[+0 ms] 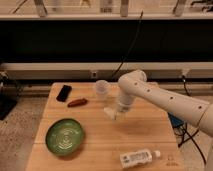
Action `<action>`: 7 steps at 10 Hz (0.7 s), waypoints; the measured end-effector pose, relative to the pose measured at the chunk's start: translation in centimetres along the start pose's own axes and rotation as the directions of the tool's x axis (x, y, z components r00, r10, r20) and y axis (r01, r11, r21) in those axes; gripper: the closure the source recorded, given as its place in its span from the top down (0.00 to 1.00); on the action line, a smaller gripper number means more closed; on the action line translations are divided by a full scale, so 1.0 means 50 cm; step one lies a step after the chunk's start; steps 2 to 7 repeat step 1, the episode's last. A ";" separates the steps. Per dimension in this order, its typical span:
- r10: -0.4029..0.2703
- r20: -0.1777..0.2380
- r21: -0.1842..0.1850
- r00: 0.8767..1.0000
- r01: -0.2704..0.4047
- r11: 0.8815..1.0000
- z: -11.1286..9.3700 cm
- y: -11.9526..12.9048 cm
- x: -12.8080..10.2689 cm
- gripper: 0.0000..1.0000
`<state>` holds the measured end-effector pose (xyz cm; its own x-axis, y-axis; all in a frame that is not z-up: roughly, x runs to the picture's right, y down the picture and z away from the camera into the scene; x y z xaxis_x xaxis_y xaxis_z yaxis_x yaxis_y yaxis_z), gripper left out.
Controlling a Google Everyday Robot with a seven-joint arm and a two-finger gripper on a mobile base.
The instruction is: Place the white sponge in the ceramic bowl
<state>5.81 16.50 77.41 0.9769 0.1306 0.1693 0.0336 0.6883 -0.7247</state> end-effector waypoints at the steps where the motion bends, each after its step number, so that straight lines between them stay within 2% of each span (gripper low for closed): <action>1: -0.017 0.011 -0.013 1.000 0.018 1.000 0.007 0.014 -0.018 0.00; 7: -0.017 0.011 -0.013 1.000 0.018 1.000 0.007 0.014 -0.018 0.00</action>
